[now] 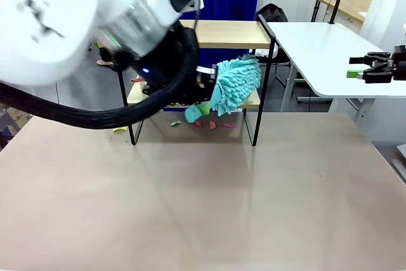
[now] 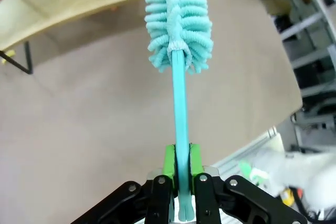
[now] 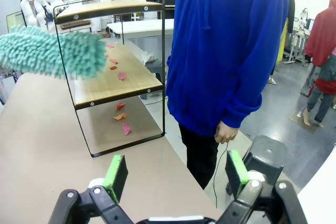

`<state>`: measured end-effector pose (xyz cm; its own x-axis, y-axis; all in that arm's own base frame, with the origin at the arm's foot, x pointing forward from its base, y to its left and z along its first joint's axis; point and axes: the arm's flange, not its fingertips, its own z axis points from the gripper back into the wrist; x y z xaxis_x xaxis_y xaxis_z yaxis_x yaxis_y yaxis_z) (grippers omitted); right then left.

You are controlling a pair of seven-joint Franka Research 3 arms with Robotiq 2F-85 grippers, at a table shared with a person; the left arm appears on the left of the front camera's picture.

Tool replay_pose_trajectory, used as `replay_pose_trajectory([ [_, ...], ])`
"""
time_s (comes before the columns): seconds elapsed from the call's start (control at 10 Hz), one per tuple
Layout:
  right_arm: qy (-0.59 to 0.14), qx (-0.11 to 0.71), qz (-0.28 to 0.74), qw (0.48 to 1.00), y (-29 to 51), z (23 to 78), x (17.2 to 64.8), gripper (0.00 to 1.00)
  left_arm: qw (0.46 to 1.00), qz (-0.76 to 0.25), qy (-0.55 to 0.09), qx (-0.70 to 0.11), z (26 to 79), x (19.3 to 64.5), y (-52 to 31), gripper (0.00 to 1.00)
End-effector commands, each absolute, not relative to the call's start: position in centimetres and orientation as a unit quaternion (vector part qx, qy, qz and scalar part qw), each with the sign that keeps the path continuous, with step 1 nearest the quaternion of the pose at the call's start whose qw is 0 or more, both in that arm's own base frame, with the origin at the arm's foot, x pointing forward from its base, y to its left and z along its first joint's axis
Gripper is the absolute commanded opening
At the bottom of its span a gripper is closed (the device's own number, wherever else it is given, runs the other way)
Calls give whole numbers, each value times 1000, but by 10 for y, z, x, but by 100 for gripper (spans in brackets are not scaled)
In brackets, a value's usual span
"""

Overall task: Clean the shelf.
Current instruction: Clean the specific section of the Shelf indicated by the human with the Duster.

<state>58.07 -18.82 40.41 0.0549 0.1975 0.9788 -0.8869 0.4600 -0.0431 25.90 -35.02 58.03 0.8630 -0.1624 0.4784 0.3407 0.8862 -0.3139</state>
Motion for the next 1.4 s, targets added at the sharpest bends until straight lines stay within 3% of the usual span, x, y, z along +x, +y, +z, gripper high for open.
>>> replay_pose_trajectory([
  [0.0,-551,313,415,653,-186,407,580,100,950,-70,-251,-170,564,280,-385,13],
  [0.4,-551,313,415,653,-186,407,580,100,932,-36,-287,-217,545,313,-431,13],
  [0.7,-551,313,415,653,-186,407,580,100,934,-8,-277,-225,530,326,-448,13],
  [1.3,-551,313,415,653,-186,407,580,100,947,14,-260,-191,488,336,-473,13],
])
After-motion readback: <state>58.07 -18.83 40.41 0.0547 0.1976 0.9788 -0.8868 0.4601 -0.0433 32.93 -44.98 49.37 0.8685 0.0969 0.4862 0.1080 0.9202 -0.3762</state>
